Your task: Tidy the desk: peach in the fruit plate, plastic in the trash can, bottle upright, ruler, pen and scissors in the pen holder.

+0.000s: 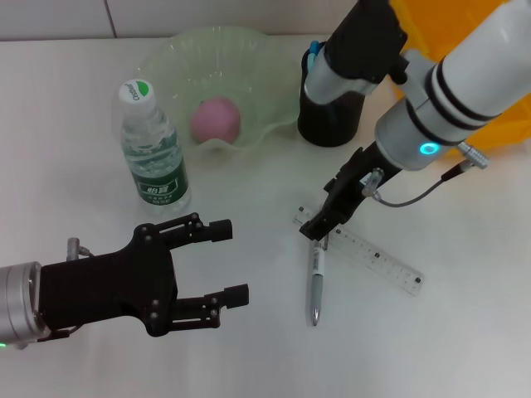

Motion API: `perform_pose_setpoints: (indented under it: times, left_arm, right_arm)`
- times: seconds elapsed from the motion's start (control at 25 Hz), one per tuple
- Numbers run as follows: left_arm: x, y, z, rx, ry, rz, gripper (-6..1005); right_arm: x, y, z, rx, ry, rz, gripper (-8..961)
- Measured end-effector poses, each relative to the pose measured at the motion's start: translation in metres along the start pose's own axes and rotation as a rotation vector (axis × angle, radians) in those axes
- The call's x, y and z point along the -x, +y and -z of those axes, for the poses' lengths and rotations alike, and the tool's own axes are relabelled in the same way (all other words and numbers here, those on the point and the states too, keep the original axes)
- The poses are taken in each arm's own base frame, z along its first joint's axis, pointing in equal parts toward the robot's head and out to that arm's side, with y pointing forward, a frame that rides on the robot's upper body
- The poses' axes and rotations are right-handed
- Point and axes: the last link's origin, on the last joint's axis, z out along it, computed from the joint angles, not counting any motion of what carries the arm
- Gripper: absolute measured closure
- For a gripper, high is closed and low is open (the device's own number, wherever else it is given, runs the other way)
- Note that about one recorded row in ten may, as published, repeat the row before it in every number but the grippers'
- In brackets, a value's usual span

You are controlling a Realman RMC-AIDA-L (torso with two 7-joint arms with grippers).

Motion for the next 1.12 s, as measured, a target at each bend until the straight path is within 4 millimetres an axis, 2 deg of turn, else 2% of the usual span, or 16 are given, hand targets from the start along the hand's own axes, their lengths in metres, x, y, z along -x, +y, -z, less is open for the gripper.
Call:
perform_pose_setpoints:
  times: [0.44, 0.8, 1.12]
  left_arm:
    - [0.000, -0.001, -0.001, 0.001, 0.000, -0.002, 189]
    - [0.000, 0.000, -0.002, 0.001, 0.002, -0.002, 188]
    - [0.000, 0.000, -0.002, 0.004, 0.004, -0.002, 188]
  right_arm:
    - [0.002, 0.000, -0.008, -0.013, -0.014, -0.018, 118]
    - [0.006, 0.007, -0.020, -0.028, -0.011, 0.005, 119]
    - [0.007, 0.007, -0.020, -0.033, -0.015, -0.007, 118]
